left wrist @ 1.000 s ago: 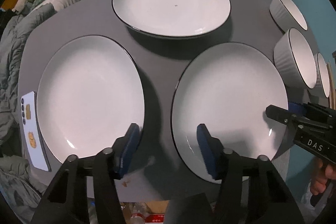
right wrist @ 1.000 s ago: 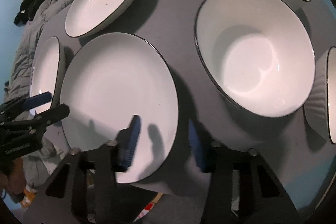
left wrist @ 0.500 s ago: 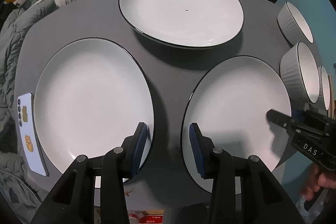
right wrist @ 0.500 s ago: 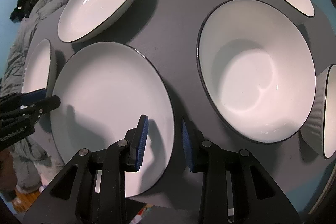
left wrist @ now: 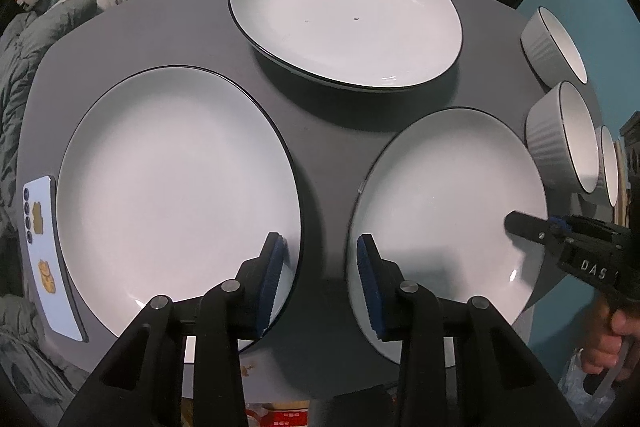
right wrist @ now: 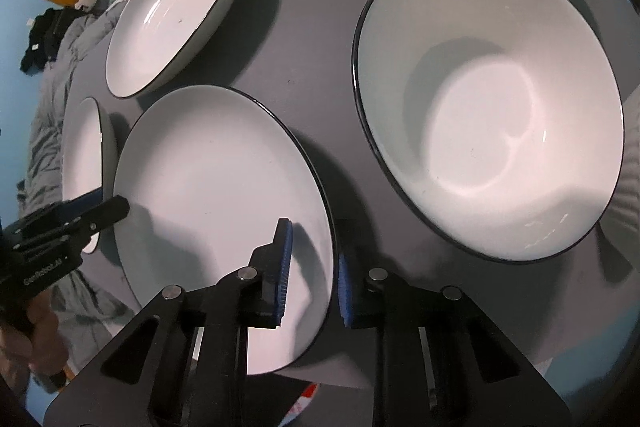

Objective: Organize plates and bowls

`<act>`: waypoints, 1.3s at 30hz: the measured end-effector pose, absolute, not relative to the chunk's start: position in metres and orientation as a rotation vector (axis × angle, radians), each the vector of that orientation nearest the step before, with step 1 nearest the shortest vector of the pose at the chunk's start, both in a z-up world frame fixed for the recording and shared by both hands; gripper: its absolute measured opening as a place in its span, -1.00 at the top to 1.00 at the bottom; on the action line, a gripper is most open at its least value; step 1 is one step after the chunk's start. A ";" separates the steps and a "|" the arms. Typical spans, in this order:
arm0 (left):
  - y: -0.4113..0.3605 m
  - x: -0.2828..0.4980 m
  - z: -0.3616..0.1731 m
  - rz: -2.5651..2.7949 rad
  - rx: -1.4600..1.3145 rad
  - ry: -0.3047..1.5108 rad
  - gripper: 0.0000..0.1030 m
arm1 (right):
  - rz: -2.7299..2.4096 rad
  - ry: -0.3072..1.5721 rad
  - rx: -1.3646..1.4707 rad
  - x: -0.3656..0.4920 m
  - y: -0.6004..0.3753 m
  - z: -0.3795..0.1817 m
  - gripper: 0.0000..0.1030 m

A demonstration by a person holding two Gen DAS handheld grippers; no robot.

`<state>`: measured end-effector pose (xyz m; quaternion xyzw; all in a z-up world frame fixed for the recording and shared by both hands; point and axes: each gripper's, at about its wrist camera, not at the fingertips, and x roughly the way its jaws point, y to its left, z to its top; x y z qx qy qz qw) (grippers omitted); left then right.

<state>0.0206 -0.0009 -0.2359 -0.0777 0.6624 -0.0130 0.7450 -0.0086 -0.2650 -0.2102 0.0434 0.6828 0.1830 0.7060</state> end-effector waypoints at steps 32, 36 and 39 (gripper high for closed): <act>-0.005 -0.016 -0.243 -0.055 -0.339 1.516 0.21 | 0.459 1.528 0.104 -0.013 -0.244 -0.208 0.67; -0.007 -0.006 -0.248 -0.060 -0.333 1.506 0.21 | 0.456 1.529 0.099 -0.013 -0.243 -0.208 0.67; -0.008 0.002 -0.251 -0.050 -0.327 1.512 0.21 | 0.458 1.528 0.097 -0.012 -0.242 -0.209 0.67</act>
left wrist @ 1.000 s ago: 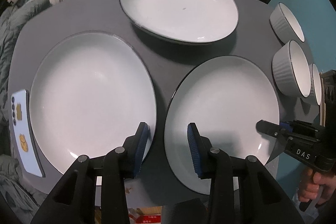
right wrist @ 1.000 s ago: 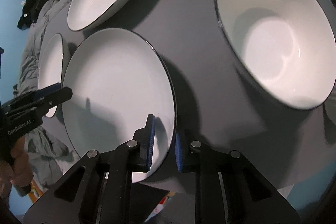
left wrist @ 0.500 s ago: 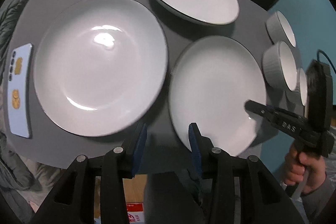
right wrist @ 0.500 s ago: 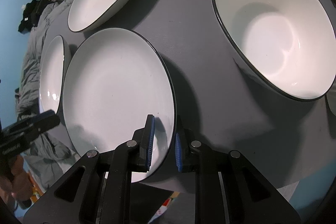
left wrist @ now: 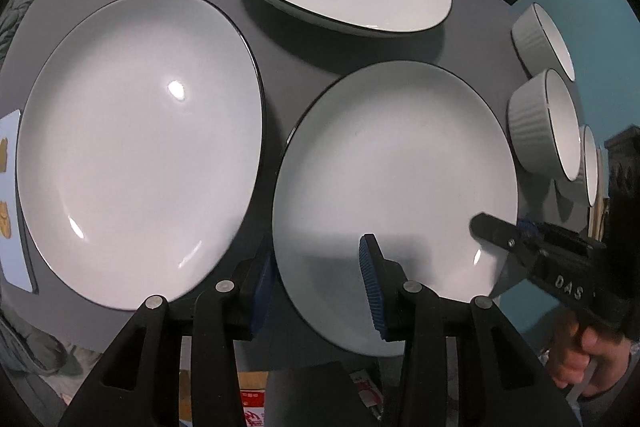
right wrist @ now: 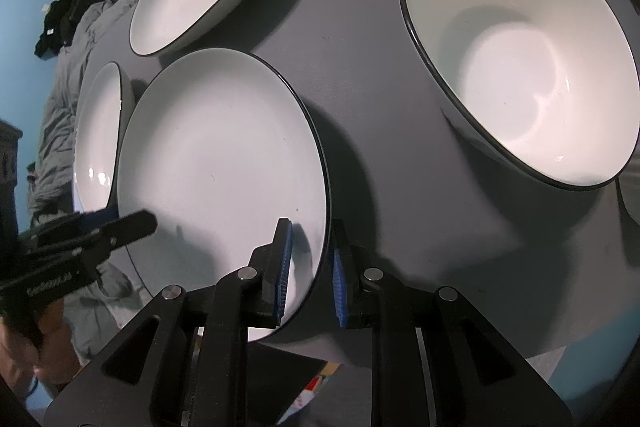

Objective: Organize plates and bowls

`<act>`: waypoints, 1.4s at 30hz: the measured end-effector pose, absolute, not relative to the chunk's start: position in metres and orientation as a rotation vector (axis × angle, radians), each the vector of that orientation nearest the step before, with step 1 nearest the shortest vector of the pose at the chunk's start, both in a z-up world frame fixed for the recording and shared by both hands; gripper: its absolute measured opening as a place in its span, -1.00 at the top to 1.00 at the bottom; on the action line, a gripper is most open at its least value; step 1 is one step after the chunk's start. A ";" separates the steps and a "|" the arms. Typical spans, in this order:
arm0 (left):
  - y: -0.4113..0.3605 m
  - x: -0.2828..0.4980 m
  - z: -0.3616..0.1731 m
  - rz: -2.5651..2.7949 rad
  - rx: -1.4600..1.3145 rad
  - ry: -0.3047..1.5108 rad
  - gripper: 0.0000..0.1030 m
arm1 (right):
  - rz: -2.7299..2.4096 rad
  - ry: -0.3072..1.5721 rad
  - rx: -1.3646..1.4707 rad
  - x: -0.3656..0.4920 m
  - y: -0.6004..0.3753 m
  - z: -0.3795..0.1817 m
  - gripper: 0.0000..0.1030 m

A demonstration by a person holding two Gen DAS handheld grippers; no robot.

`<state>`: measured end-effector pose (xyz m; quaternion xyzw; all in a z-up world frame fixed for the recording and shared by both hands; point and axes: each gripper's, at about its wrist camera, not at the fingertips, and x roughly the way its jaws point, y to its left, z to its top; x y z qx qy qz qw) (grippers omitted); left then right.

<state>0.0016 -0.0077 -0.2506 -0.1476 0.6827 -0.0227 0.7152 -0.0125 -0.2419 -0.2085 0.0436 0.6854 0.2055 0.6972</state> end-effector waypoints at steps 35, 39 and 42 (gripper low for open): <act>-0.011 -0.011 -0.255 -0.126 -0.344 1.550 0.57 | 0.429 1.547 0.167 -0.012 -0.243 -0.214 0.70; -0.007 -0.007 -0.255 -0.117 -0.350 1.553 0.58 | 0.428 1.546 0.168 -0.012 -0.243 -0.214 0.70; -0.008 -0.008 -0.250 -0.113 -0.326 1.552 0.58 | 0.426 1.546 0.172 -0.012 -0.241 -0.214 0.71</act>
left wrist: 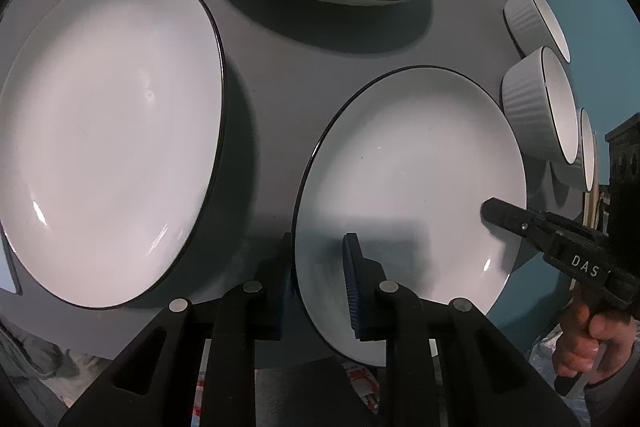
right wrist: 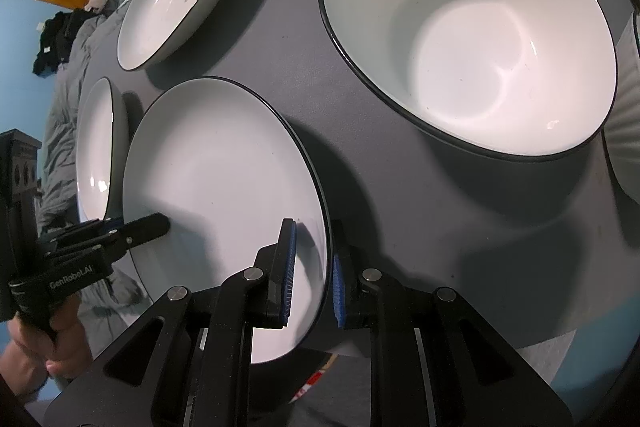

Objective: Organize plates and bowls

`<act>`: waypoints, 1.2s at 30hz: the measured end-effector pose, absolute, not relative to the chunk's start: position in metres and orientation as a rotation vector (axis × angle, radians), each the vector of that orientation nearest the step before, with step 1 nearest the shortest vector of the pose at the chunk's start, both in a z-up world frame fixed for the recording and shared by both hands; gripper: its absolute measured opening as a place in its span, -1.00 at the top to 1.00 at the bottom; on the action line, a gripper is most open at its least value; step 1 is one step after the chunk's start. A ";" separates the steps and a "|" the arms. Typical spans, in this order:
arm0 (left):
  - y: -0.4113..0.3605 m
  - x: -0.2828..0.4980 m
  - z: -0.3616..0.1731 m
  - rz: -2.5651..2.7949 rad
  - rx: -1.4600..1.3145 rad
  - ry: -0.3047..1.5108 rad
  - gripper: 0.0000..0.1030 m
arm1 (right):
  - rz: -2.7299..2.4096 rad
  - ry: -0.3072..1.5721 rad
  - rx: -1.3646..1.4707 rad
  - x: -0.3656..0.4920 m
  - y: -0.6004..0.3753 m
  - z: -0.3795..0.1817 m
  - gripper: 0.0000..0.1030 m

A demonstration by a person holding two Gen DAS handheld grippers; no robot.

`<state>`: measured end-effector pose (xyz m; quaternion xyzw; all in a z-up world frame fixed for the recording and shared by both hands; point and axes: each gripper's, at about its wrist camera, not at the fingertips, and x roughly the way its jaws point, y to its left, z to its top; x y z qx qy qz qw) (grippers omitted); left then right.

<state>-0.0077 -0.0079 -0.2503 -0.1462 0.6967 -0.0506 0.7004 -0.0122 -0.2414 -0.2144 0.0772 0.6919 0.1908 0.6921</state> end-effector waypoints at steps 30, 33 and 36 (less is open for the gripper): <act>0.032 0.052 -0.186 -0.076 -0.307 1.424 0.56 | 0.520 1.419 0.164 0.043 -0.215 -0.172 0.76; 0.035 0.068 -0.183 -0.064 -0.305 1.412 0.55 | 0.529 1.411 0.154 0.057 -0.202 -0.169 0.76; 0.042 0.081 -0.185 -0.049 -0.305 1.406 0.54 | 0.536 1.406 0.145 0.071 -0.190 -0.169 0.76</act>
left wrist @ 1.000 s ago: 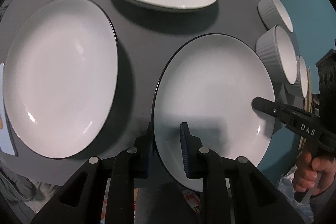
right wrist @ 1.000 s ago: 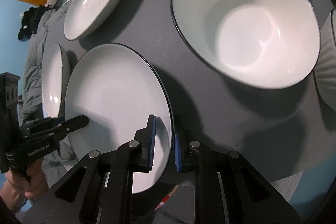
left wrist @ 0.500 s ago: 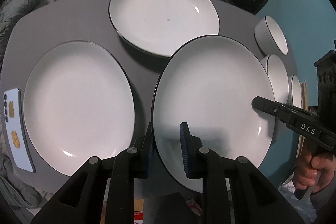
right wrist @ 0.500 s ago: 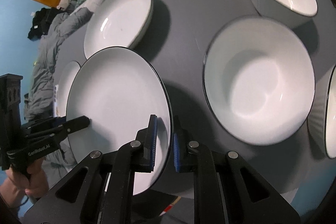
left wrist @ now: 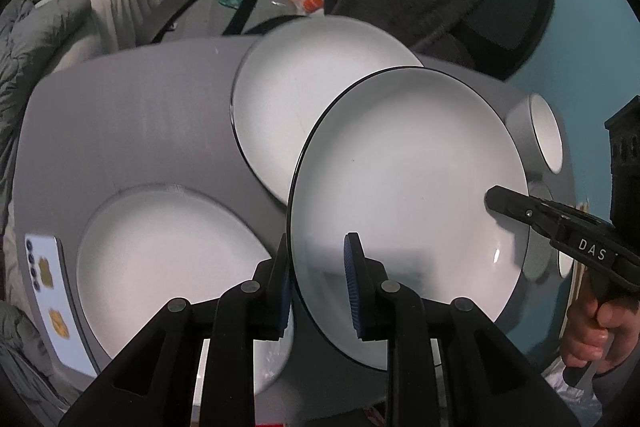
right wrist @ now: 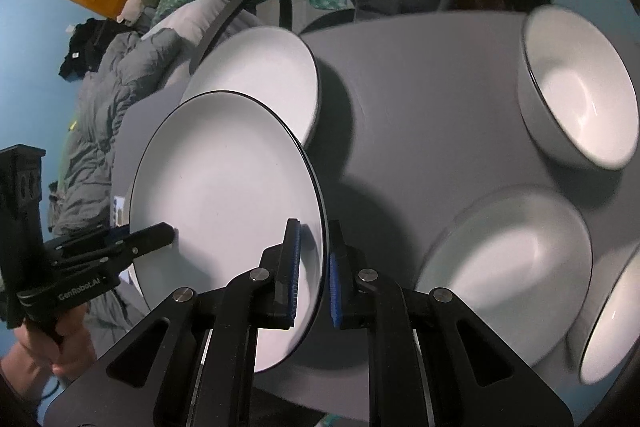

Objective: Organize plates and bowls

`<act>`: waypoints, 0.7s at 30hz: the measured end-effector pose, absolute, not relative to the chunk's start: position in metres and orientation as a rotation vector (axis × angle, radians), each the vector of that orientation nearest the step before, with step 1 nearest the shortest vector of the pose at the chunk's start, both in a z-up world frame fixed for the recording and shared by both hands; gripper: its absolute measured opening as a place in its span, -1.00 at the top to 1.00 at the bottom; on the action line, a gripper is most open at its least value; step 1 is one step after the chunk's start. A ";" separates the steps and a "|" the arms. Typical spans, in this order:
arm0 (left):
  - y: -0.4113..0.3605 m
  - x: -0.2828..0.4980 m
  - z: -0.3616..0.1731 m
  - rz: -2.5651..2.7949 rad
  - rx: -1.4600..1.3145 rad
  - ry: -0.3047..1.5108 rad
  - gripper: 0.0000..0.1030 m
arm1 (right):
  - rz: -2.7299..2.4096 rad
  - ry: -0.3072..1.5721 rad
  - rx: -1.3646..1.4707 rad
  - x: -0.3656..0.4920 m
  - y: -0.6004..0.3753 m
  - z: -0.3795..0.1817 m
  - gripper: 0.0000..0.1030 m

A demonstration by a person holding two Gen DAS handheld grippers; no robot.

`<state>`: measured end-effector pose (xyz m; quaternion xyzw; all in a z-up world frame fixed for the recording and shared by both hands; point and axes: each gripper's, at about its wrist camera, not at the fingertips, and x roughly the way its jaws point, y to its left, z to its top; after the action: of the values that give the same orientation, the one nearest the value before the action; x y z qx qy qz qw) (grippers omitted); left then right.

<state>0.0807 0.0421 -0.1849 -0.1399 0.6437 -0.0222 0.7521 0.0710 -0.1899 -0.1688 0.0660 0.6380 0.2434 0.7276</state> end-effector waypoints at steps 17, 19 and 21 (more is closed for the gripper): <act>0.071 0.133 -0.213 0.078 -0.325 1.447 0.53 | 0.575 1.464 0.114 0.128 -0.154 -0.189 0.76; 0.070 0.136 -0.215 0.084 -0.312 1.454 0.53 | 0.572 1.470 0.118 0.133 -0.152 -0.191 0.76; 0.069 0.138 -0.218 0.088 -0.296 1.466 0.53 | 0.567 1.477 0.118 0.136 -0.151 -0.193 0.76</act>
<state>0.1381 0.0688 -0.2181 -0.1343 0.6664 0.0401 0.7323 0.1363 -0.1506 -0.1927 0.0532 0.6634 0.2547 0.7015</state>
